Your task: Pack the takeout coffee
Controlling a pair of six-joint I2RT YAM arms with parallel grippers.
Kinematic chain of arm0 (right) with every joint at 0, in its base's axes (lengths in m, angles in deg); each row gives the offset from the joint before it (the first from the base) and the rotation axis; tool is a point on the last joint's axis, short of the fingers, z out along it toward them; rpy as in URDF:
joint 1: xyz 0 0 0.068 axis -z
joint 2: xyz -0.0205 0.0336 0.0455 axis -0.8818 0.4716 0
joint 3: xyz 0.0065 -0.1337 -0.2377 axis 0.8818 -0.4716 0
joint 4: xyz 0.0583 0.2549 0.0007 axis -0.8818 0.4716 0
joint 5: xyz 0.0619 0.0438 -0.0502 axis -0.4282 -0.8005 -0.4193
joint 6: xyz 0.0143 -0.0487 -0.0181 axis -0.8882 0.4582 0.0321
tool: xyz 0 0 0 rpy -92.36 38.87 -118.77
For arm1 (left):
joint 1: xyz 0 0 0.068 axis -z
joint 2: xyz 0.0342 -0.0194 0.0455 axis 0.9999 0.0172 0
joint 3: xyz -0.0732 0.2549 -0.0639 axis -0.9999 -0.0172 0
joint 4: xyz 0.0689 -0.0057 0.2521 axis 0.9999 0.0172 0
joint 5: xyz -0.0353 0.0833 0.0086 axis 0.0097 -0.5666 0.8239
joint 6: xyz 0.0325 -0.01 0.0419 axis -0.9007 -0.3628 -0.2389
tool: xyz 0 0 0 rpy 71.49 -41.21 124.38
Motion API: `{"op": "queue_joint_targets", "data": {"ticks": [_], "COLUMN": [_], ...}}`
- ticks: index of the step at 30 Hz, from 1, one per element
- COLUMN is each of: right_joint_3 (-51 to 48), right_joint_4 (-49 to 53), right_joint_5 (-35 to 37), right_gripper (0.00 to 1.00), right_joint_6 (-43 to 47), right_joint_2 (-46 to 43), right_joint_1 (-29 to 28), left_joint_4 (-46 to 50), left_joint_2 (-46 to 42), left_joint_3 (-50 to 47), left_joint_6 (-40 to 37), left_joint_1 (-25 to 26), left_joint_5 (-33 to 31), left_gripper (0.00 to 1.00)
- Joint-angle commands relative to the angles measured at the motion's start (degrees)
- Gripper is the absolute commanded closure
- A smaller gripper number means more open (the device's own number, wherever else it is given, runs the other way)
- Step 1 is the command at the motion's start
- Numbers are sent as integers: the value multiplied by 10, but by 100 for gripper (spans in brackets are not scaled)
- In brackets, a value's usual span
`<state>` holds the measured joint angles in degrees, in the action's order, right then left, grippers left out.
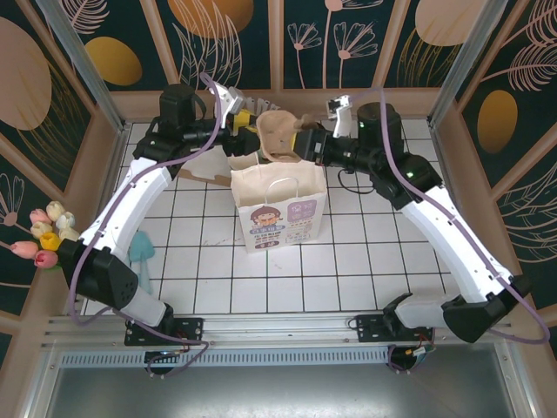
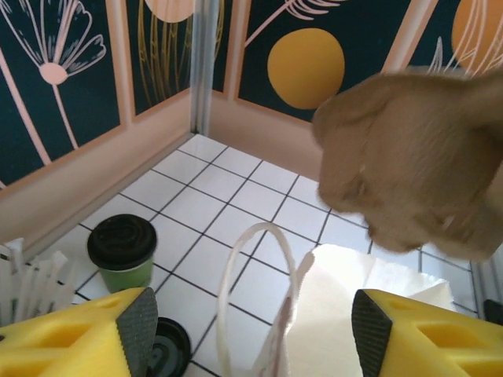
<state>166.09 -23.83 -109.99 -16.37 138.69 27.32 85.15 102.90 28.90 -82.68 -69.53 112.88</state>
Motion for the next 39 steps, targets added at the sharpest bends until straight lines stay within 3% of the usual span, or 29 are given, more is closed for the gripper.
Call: {"op": "queue_joint_targets", "data": {"ticks": [1, 8, 19, 27, 39], "right_joint_3": [-7, -27, -58, -77, -46], "right_joint_4": [-29, -2, -3, 21, 144], "right_joint_5": [-31, -34, -38, -45, 49], "right_gripper": [62, 61, 61, 61, 61], "right_joint_6": [-27, -39, -51, -52, -39], "right_joint_2": [11, 11, -2, 1, 45], "right_joint_1": [-8, -10, -10, -11, -38], "left_joint_4": [-9, -1, 6, -14, -114], "left_joint_2": [-1, 14, 25, 19, -12], "left_joint_3": [-6, 0, 5, 4, -50], "left_joint_6": [-8, -5, -2, 17, 136], "left_joint_1": [-1, 0, 0, 0, -1], "left_joint_5": [31, 28, 44, 34, 2], "left_gripper": [39, 58, 72, 100, 100]}}
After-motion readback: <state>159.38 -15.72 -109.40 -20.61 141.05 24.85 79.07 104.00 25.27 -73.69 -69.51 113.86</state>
